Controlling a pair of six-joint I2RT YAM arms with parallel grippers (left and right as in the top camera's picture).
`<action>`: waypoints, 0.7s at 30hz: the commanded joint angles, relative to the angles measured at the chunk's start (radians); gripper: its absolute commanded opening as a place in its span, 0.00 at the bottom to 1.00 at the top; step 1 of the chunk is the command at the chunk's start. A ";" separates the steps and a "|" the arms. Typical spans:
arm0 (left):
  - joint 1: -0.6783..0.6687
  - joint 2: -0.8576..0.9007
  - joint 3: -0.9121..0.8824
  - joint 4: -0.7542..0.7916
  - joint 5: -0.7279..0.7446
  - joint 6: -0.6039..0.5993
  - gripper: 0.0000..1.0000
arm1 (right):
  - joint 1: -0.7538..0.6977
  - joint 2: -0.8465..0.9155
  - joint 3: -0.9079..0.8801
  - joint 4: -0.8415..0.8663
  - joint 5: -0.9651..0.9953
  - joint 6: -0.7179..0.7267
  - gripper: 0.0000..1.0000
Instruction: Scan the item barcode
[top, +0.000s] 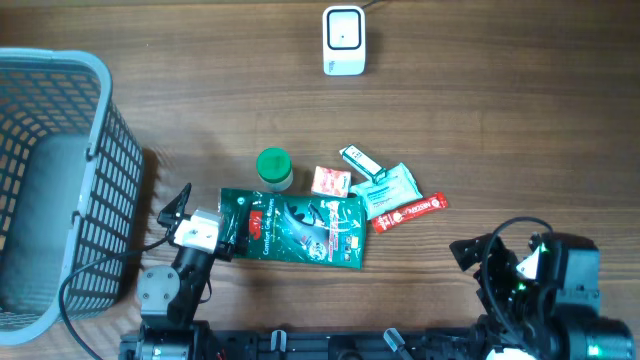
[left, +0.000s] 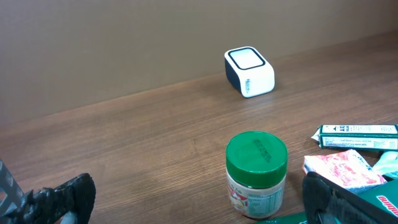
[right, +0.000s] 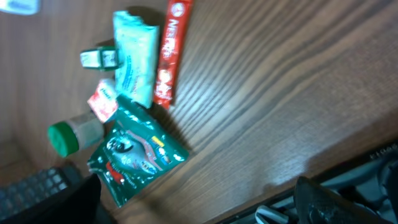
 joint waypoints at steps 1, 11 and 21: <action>-0.006 0.004 -0.001 -0.008 0.016 -0.006 1.00 | 0.000 0.073 -0.002 0.020 0.017 -0.011 1.00; -0.006 0.004 -0.001 -0.008 0.016 -0.006 1.00 | 0.292 0.576 -0.002 0.621 -0.236 -0.384 1.00; -0.006 0.004 -0.001 -0.008 0.016 -0.006 1.00 | 0.480 0.892 -0.002 1.107 0.206 -0.651 1.00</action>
